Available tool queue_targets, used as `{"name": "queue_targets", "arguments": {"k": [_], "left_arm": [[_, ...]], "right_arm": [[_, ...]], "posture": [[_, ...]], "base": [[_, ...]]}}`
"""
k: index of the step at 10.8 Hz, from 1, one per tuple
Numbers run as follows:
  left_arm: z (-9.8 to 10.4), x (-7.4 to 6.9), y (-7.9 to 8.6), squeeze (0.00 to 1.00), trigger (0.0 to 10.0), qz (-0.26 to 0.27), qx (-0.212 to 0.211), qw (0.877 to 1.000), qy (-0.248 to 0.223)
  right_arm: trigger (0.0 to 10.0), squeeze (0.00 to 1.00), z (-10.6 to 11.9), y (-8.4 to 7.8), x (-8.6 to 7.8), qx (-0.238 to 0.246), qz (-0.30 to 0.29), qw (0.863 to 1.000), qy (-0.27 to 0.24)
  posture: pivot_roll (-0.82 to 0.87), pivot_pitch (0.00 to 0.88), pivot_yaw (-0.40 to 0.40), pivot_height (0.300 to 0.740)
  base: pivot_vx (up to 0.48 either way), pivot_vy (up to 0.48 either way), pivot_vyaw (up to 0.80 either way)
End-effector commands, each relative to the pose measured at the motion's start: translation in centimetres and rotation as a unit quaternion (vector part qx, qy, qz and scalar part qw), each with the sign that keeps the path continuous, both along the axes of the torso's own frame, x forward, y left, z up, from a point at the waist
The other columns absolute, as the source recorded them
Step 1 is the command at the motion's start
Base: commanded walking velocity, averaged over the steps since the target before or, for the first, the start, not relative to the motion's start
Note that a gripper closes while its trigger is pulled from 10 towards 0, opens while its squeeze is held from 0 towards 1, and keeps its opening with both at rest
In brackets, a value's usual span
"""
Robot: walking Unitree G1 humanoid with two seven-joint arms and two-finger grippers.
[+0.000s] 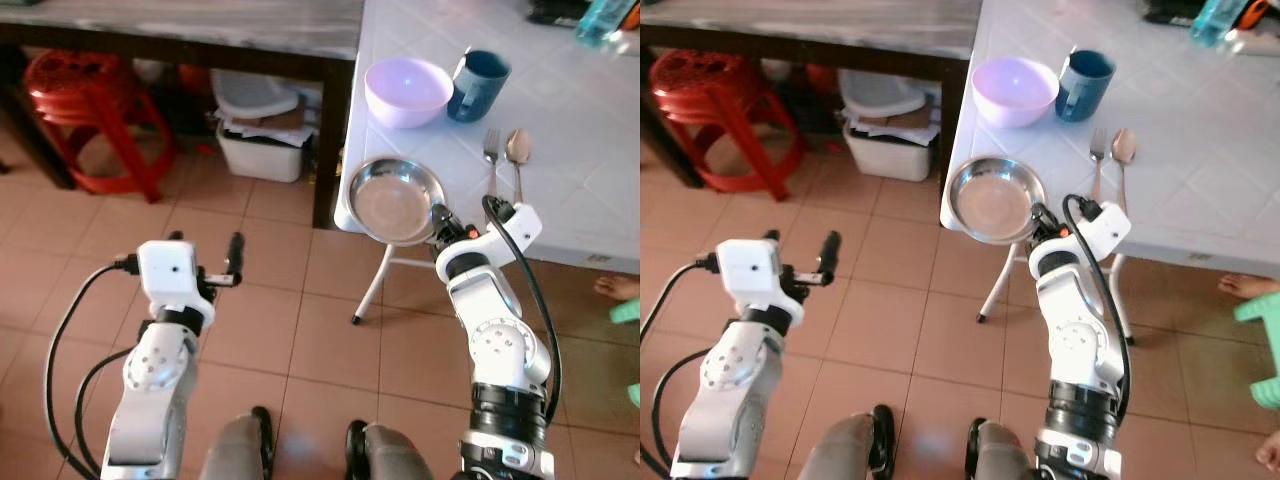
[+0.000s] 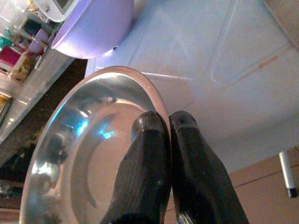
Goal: Setting the table
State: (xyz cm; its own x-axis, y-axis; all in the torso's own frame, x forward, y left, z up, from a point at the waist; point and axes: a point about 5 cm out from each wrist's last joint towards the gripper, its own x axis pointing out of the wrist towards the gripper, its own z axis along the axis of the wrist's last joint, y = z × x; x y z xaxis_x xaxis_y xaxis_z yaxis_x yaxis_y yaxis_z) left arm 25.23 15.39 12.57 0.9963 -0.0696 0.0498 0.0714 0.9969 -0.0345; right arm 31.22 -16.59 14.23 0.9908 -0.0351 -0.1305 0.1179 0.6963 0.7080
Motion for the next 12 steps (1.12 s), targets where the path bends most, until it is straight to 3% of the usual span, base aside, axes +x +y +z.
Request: {"name": "queue_targets", "arguments": {"k": [1,4,7,12], "left_arm": [[-0.2,-0.1,0.2,0.0,10.0,-0.002,0.002,1.0,0.002],[-0.2,-0.1,0.0,0.0,10.0,-0.004,-0.001,1.0,0.001],[-0.2,0.1,0.0,0.0,10.0,0.0,-0.001,1.0,-0.002],[-0.2,0.3,-0.1,0.0,10.0,0.004,-0.005,1.0,-0.005]], "right_arm": [[0.0,0.0,-2.3,-0.5,-0.5,-0.012,-0.014,0.998,0.055],[0.0,0.0,-0.2,-0.5,0.0,-0.078,-0.002,0.997,-0.01],[0.0,0.0,2.0,0.7,0.5,-0.142,0.041,0.986,-0.083],[0.0,0.0,2.8,1.6,0.3,-0.197,0.074,0.969,-0.129]], "posture": [[-0.01,0.19,-0.002,0.74],[-0.01,0.188,-0.002,0.74],[-0.01,0.183,-0.005,0.74],[-0.02,0.177,-0.011,0.74]], "base": [[0.315,0.364,0.0],[0.317,0.361,0.0],[0.319,0.359,0.0],[0.316,0.362,0.0]]}}
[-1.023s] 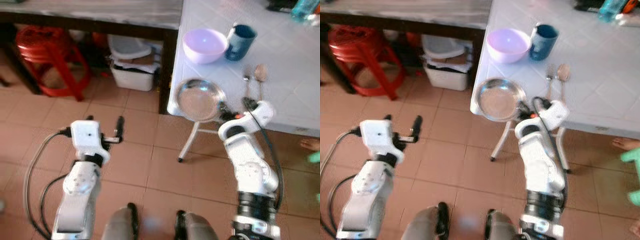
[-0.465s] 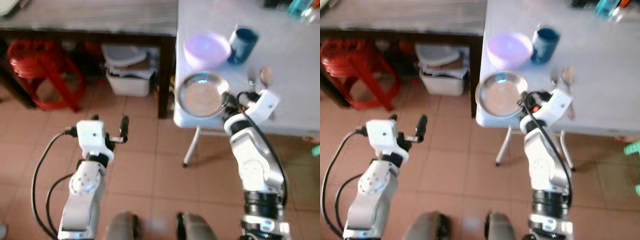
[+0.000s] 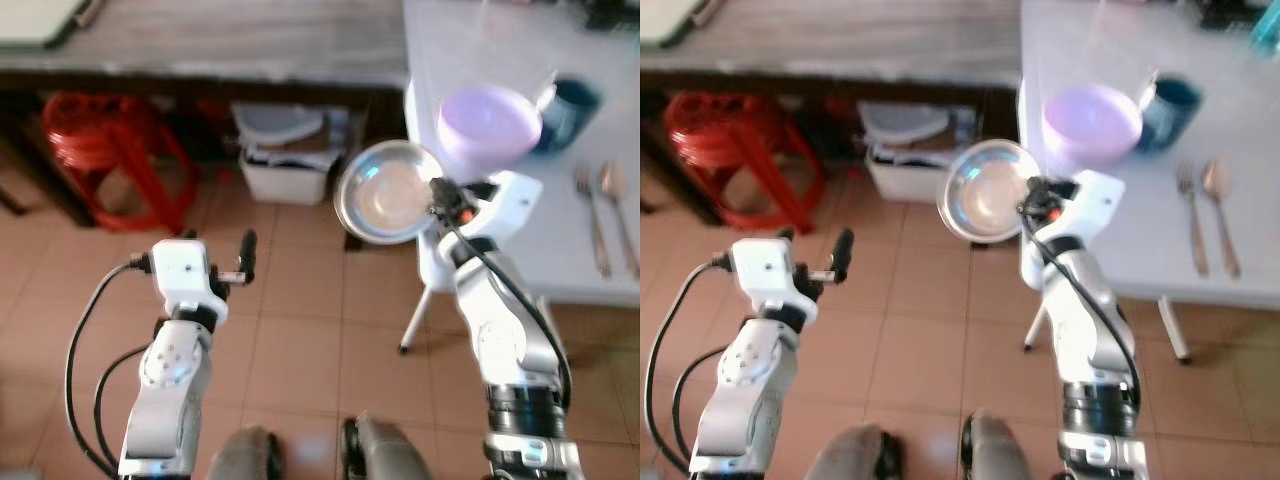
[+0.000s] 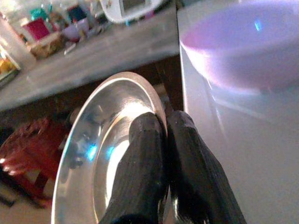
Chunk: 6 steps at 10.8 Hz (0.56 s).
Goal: Setting the table
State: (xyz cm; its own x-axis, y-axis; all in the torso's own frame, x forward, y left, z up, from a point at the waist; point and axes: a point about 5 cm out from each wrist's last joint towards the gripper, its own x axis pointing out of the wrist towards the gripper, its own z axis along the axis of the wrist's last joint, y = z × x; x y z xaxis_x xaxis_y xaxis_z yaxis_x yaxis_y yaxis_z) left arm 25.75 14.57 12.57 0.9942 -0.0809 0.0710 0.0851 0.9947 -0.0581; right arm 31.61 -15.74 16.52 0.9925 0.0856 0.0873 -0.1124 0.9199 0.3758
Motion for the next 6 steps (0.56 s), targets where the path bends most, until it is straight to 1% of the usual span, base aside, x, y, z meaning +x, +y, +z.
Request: {"name": "queue_targets", "arguments": {"k": [1,5,6], "left_arm": [[-0.25,-0.19,0.69,0.0,10.0,0.01,0.007,1.0,0.004],[-0.19,-0.05,0.62,0.0,10.0,0.011,0.011,1.0,-0.001],[-0.15,-0.02,0.54,0.0,10.0,0.008,0.011,1.0,-0.002]], "right_arm": [[0.0,0.0,0.57,0.79,-0.05,0.0,0.015,1.0,-0.017],[0.0,0.0,0.84,0.91,-0.04,-0.014,0.018,0.999,-0.029],[0.0,0.0,0.85,0.89,-0.03,-0.016,0.017,0.999,-0.031]], "posture": [[-0.03,0.175,-0.012,0.74],[-0.03,0.172,-0.012,0.74],[-0.03,0.172,-0.012,0.74]], "base": [[0.319,0.36,0.0],[0.321,0.358,0.0],[0.405,0.259,0.0]]}}
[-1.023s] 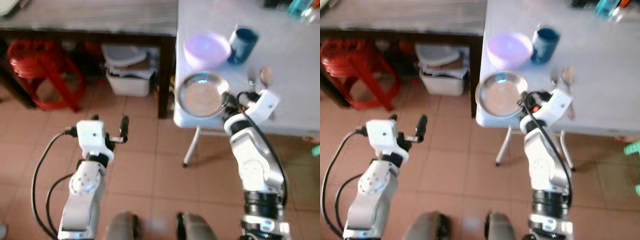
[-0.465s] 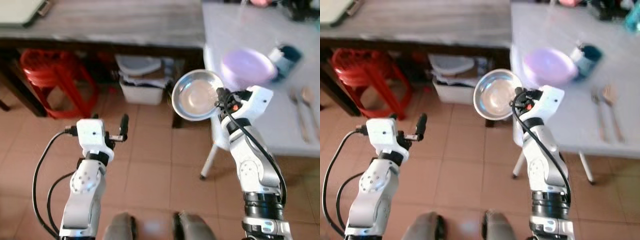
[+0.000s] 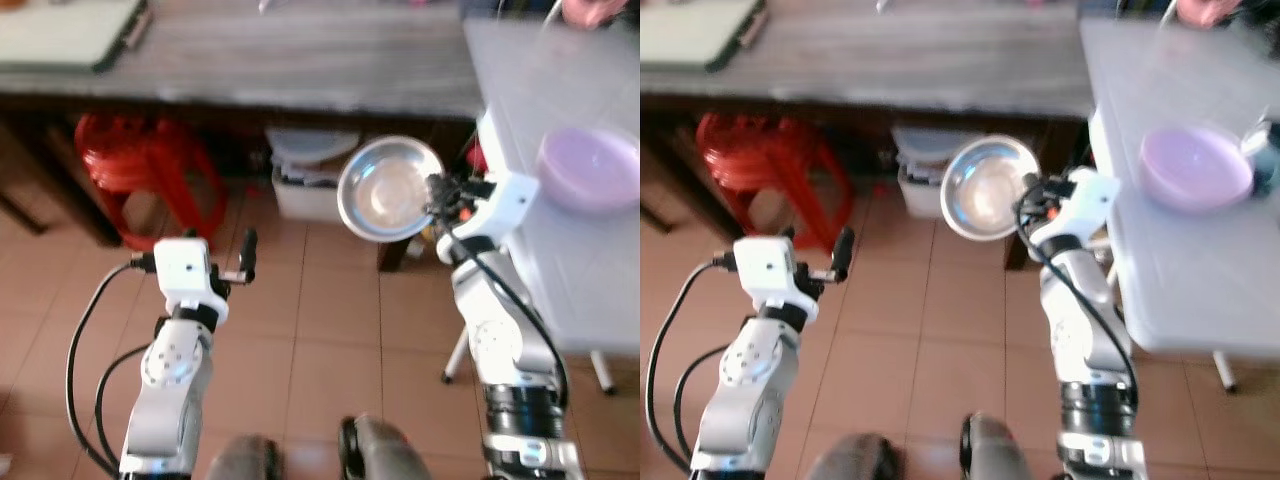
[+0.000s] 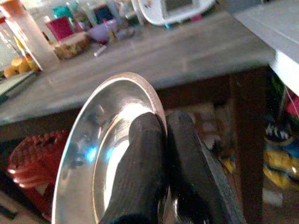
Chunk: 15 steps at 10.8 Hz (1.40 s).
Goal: Setting the table
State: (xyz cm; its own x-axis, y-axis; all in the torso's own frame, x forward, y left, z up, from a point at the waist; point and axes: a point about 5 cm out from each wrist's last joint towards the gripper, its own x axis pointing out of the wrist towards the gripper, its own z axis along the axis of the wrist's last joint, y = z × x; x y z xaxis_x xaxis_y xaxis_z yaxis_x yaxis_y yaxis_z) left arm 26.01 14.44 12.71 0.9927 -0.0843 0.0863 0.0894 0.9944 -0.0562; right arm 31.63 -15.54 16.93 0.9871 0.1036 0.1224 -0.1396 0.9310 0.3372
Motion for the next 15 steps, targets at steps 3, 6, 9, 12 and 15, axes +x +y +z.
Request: {"name": "queue_targets", "arguments": {"k": [3,6,9,12,15], "left_arm": [[-0.2,-0.2,0.5,0.0,10.0,0.004,0.017,1.0,0.001],[-0.2,-0.2,0.3,0.0,10.0,0.0,0.02,1.0,0.001],[-0.2,-0.1,0.2,0.0,10.0,-0.002,0.02,1.0,-0.001],[-0.1,-0.1,0.2,0.0,10.0,-0.001,0.019,1.0,-0.003],[-0.1,-0.2,0.3,0.0,10.0,-0.002,0.012,1.0,-0.003]], "right_arm": [[0.0,0.0,0.5,0.8,0.0,-0.01,0.013,1.0,-0.019],[0.0,0.0,0.6,0.9,0.0,-0.017,0.013,0.999,-0.025],[0.0,0.0,1.0,0.9,0.2,-0.031,0.01,0.999,-0.038],[0.0,0.0,1.4,0.4,0.7,-0.034,-0.002,0.998,-0.047],[0.0,0.0,0.9,-0.1,0.8,-0.026,-0.031,0.999,-0.035]], "posture": [[-0.03,0.168,-0.009,0.74],[-0.03,0.163,-0.009,0.74],[-0.03,0.157,-0.01,0.74],[-0.02,0.152,-0.009,0.74],[-0.02,0.154,-0.005,0.74]], "base": [[0.477,0.0,0.0],[0.48,0.0,0.0],[0.466,0.0,0.0],[0.466,0.0,0.0],[0.0,0.0,0.0]]}}
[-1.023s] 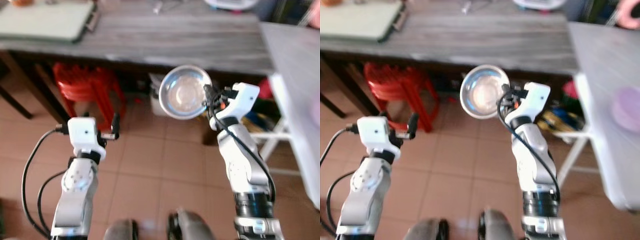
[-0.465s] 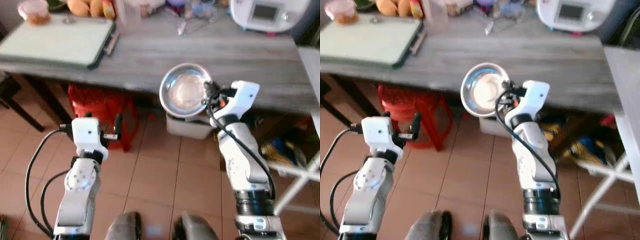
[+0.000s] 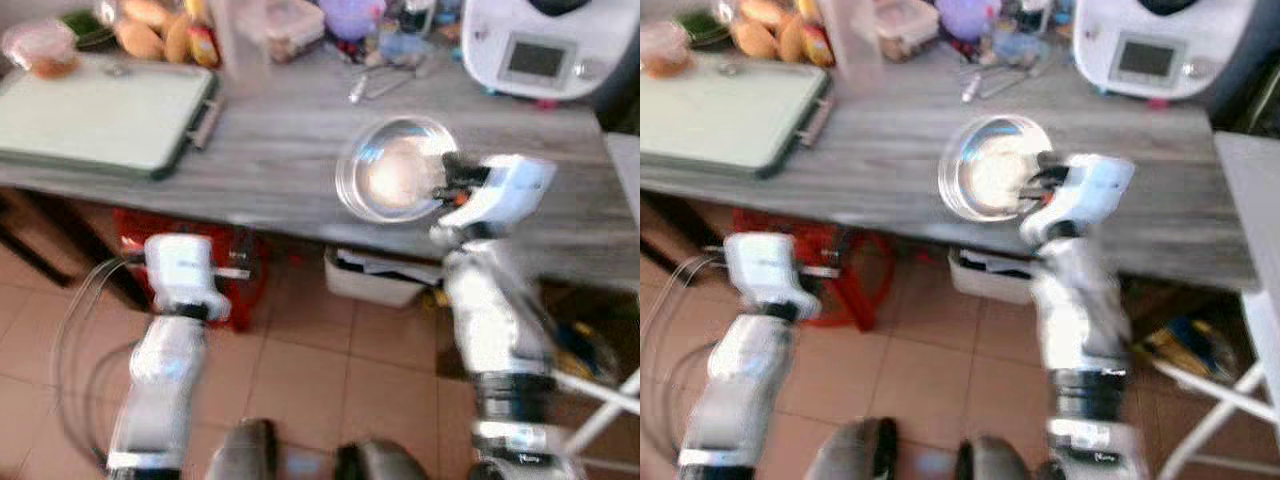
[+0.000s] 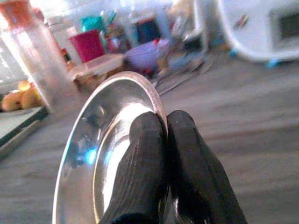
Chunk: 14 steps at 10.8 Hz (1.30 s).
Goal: Setting the table
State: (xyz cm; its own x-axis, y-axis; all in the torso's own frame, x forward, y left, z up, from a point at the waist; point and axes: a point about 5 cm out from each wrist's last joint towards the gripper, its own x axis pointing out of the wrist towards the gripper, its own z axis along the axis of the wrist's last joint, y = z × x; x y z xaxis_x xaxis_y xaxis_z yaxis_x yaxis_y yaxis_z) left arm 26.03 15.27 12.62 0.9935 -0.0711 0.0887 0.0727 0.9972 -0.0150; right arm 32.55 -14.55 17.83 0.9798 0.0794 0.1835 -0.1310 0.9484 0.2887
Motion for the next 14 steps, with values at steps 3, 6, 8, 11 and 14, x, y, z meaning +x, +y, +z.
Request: {"name": "queue_targets", "arguments": {"k": [3,6,8,11,14], "left_arm": [[-0.3,-1.0,0.7,0.0,10.0,0.008,-0.003,1.0,0.011],[-0.2,-1.0,0.6,0.0,10.0,0.0,0.003,1.0,0.013],[-0.1,-1.0,0.4,0.0,10.0,-0.006,0.005,1.0,0.013],[-0.2,-1.0,0.2,0.0,10.0,-0.012,0.004,1.0,0.018],[-0.2,-1.1,0.2,0.0,10.0,-0.015,0.004,1.0,0.02]], "right_arm": [[10.0,0.0,-1.4,-2.0,-0.1,0.022,-0.053,0.998,0.036],[10.0,0.0,-2.0,-3.3,0.9,0.039,-0.084,0.994,0.058],[10.0,0.0,-2.5,-3.9,1.7,0.058,-0.103,0.99,0.08],[10.0,0.0,-2.9,-4.2,3.4,0.084,-0.11,0.984,0.109],[10.0,0.0,-3.3,-3.5,4.0,0.1,-0.103,0.979,0.144]], "posture": [[-0.01,0.175,0.002,0.74],[0.0,0.194,0.012,0.74],[0.0,0.196,0.013,0.74],[0.0,0.201,0.015,0.74],[0.01,0.202,0.009,0.74]], "base": [[0.0,0.0,0.0],[0.0,0.0,0.0],[0.0,0.0,0.0],[0.0,0.0,0.0],[0.0,0.0,0.0]]}}
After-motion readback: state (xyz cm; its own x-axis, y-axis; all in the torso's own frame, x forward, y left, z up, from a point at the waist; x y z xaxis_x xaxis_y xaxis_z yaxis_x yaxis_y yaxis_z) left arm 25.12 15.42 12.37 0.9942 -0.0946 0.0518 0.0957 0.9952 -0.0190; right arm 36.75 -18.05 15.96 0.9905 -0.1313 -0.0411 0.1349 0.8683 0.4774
